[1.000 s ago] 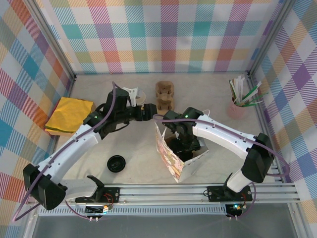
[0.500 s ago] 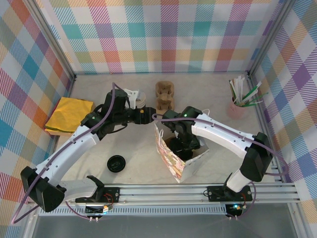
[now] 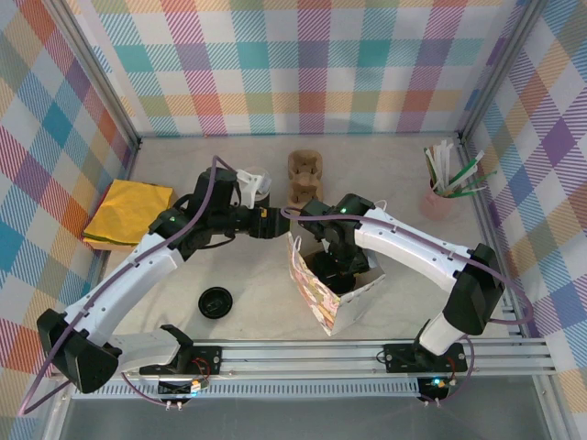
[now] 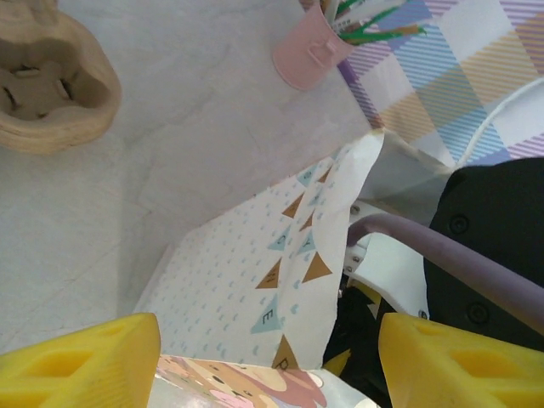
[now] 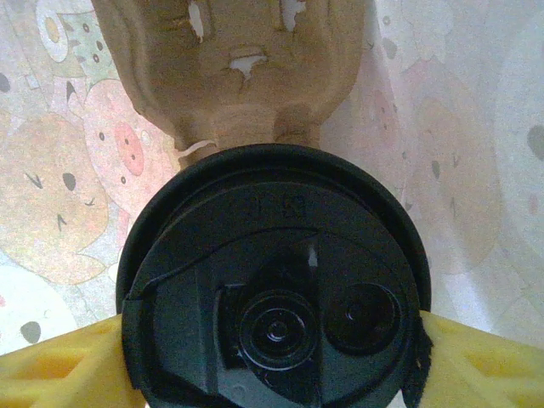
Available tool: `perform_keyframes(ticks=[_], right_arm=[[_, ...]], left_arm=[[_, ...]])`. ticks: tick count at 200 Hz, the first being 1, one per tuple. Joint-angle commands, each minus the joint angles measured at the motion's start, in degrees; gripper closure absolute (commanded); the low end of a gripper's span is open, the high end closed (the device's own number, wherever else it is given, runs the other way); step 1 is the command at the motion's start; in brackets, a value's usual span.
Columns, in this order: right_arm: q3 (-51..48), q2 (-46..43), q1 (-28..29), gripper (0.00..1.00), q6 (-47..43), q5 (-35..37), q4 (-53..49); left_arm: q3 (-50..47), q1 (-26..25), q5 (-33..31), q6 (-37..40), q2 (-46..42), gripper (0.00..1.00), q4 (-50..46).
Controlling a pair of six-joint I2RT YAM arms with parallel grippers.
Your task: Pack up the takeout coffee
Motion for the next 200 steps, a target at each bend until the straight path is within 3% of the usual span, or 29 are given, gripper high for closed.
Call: perform_keyframes(ticks=[1,52,87,134,168,188,200], right_arm=[[0.5,-0.2,-0.3,0.31,-0.8,-0.1,-0.5],[0.2,-0.2,-0.3,0.3,-0.7,-0.7,-0.4],[-0.3,-0.3,-0.3,0.3,-0.7,-0.9,-0.2],[-0.6,-0.7,-0.3,0.3,-0.6,-0.9,0.0],[0.3,-0.5,-0.3,0.3,-0.8,-0.7,-0.2],[1.1,-0.1,-0.3,0.31,-1.0,-0.4,0.0],[1.9,0.4,-0.3,0.3,-1.2,-0.1,-0.1]], left_arm=[[1.4,-1.3,2.5,2.0,1.5,0.32,0.9],[4.1,-2.4,-1.7,3.7,5.0,0.35,0.2],[5.3,-2.6,-2.6,4.2,6.9,0.42,0.5],[6.7,-2.9,-3.3,4.7,8.8,0.69,0.6],[7.0,-3.1,-4.8,5.1,8.5,0.72,0.6],[7.2,-3.1,-6.4,5.4,8.1,0.77,0.5],[7.5,-3.1,-7.3,5.7,8.1,0.85,0.3]])
